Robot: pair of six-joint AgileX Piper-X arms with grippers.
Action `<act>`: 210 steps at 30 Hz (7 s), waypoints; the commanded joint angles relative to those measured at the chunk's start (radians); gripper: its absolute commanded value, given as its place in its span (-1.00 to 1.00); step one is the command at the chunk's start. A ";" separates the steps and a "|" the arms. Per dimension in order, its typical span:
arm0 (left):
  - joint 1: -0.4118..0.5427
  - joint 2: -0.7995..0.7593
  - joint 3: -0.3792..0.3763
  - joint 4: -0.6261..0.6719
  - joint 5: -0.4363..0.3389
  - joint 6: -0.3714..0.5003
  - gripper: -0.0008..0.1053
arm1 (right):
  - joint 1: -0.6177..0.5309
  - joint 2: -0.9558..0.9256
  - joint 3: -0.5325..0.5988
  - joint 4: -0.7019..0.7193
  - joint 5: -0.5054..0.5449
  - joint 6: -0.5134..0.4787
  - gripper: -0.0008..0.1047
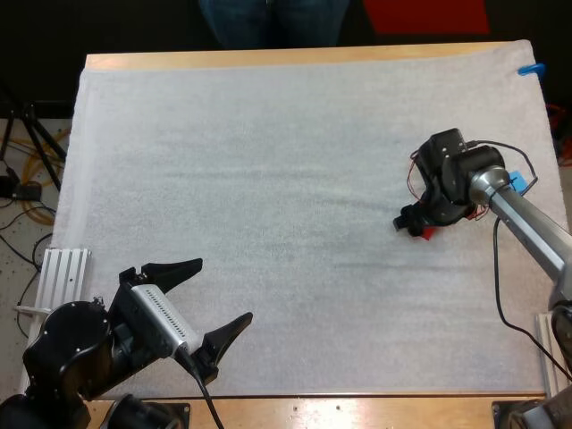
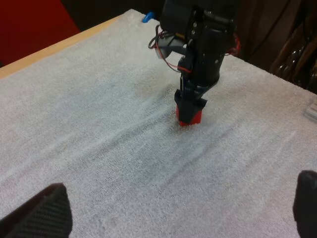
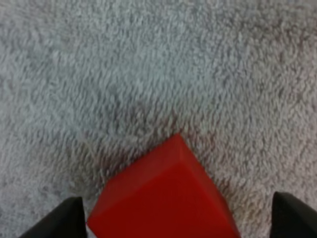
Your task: Stack red cube on blue cube
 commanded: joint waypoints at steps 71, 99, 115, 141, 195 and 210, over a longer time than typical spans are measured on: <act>-0.004 0.002 -0.007 -0.025 0.008 -0.006 0.65 | -0.337 0.046 -0.272 0.131 0.116 0.043 -0.55; -0.004 0.002 -0.007 -0.025 0.008 -0.006 0.65 | -0.337 0.053 -0.272 0.130 0.139 0.061 0.49; -0.004 0.002 -0.007 -0.025 0.008 -0.006 0.65 | -0.335 -0.078 -0.276 0.104 0.115 0.061 0.49; 0.204 0.088 -0.007 -0.096 -0.250 0.068 0.65 | -0.167 -0.526 -0.130 0.016 0.025 0.124 0.49; 0.502 -0.571 0.103 0.213 -0.094 0.085 0.65 | -0.315 -1.836 0.491 0.094 -0.035 0.081 0.49; 0.502 -0.569 0.304 0.026 -0.094 0.088 0.65 | -0.315 -1.835 0.644 -0.006 -0.050 0.090 0.49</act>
